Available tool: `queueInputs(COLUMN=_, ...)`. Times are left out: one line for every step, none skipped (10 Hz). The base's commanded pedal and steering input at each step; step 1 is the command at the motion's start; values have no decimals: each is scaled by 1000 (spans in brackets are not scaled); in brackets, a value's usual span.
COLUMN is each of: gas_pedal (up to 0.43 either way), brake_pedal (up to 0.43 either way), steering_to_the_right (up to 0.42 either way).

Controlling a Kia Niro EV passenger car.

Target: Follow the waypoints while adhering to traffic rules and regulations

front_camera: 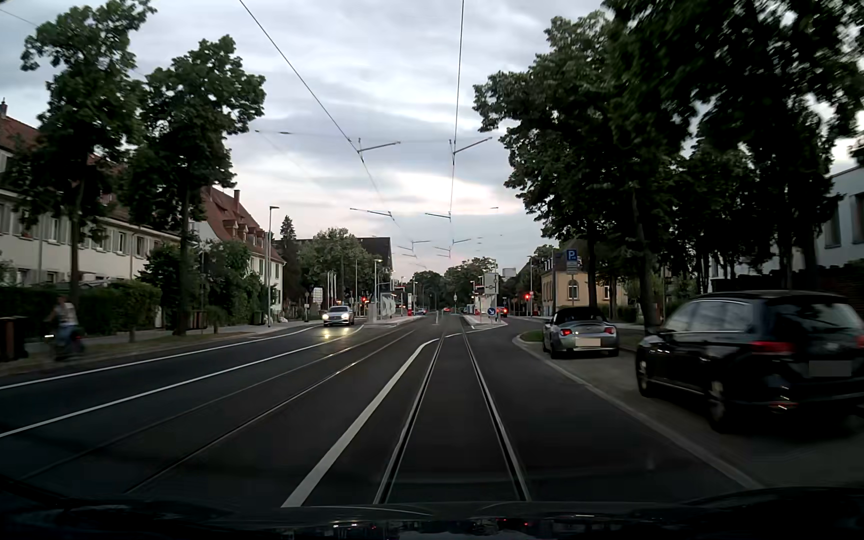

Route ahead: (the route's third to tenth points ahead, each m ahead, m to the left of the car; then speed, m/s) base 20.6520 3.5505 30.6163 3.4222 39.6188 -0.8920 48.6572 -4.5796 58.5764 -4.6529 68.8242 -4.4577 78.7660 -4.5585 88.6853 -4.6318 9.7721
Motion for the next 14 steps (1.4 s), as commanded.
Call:
queueInputs(gas_pedal=0, brake_pedal=0, steering_to_the_right=0)
queueInputs(gas_pedal=0, brake_pedal=0, steering_to_the_right=0)
queueInputs(gas_pedal=0, brake_pedal=0, steering_to_the_right=0)
queueInputs(gas_pedal=0, brake_pedal=0, steering_to_the_right=0)
queueInputs(gas_pedal=0, brake_pedal=0, steering_to_the_right=2)
queueInputs(gas_pedal=0, brake_pedal=0, steering_to_the_right=2)
queueInputs(gas_pedal=0, brake_pedal=0, steering_to_the_right=2)
queueInputs(gas_pedal=0, brake_pedal=0, steering_to_the_right=3)
queueInputs(gas_pedal=0, brake_pedal=0, steering_to_the_right=4)
queueInputs(gas_pedal=0, brake_pedal=0, steering_to_the_right=4)
queueInputs(gas_pedal=0, brake_pedal=0, steering_to_the_right=5)
queueInputs(gas_pedal=0, brake_pedal=0, steering_to_the_right=8)
queueInputs(gas_pedal=0, brake_pedal=0, steering_to_the_right=10)
queueInputs(gas_pedal=0, brake_pedal=0, steering_to_the_right=12)
